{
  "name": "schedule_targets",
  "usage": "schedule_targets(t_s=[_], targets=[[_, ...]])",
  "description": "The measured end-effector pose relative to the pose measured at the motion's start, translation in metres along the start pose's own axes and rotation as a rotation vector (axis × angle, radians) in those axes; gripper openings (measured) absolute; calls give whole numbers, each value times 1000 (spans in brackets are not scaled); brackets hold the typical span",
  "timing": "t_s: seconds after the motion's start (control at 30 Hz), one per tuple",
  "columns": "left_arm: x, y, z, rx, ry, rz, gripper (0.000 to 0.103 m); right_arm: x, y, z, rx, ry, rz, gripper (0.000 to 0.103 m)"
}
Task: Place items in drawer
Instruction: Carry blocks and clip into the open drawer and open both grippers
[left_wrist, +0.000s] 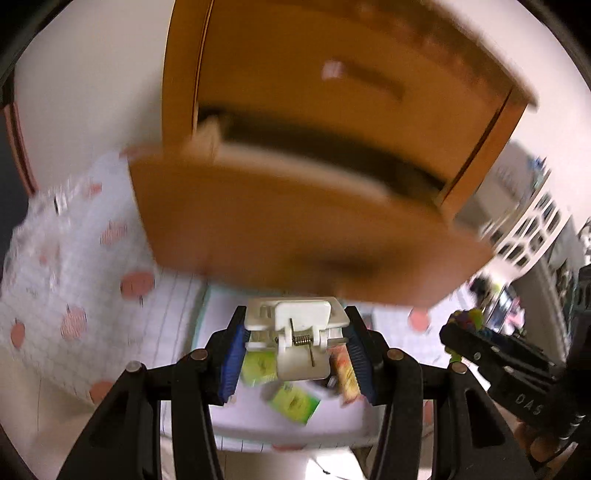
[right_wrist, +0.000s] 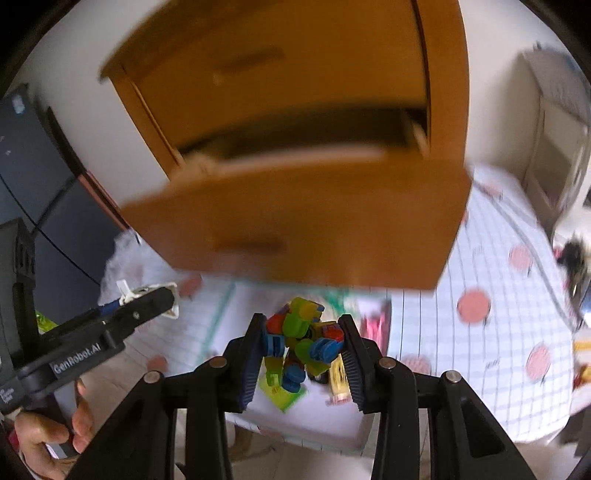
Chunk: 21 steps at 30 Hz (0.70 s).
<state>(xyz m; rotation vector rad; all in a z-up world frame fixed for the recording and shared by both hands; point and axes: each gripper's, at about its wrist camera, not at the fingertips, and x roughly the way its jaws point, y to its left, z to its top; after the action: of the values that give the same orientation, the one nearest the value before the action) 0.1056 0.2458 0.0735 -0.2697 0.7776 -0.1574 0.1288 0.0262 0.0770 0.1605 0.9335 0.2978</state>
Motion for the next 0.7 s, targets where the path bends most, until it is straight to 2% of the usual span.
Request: schedule_targets(t_s=[0.2,0.33,0.53,0.7], targets=[[-33,-11,62,24,-99,-31,52,-34,18,58,-22,-110,-7,42],[-37,-18,88,44,-121,-22,52,-49,24,89,-52,-159,-36,42],[-31,-26,114,64,-120,11,52,-59,19,119,-87,-165,-98,42],[-10,-23,113,46,-76,32,52,-41,11,124,-82,-108,-149,42]])
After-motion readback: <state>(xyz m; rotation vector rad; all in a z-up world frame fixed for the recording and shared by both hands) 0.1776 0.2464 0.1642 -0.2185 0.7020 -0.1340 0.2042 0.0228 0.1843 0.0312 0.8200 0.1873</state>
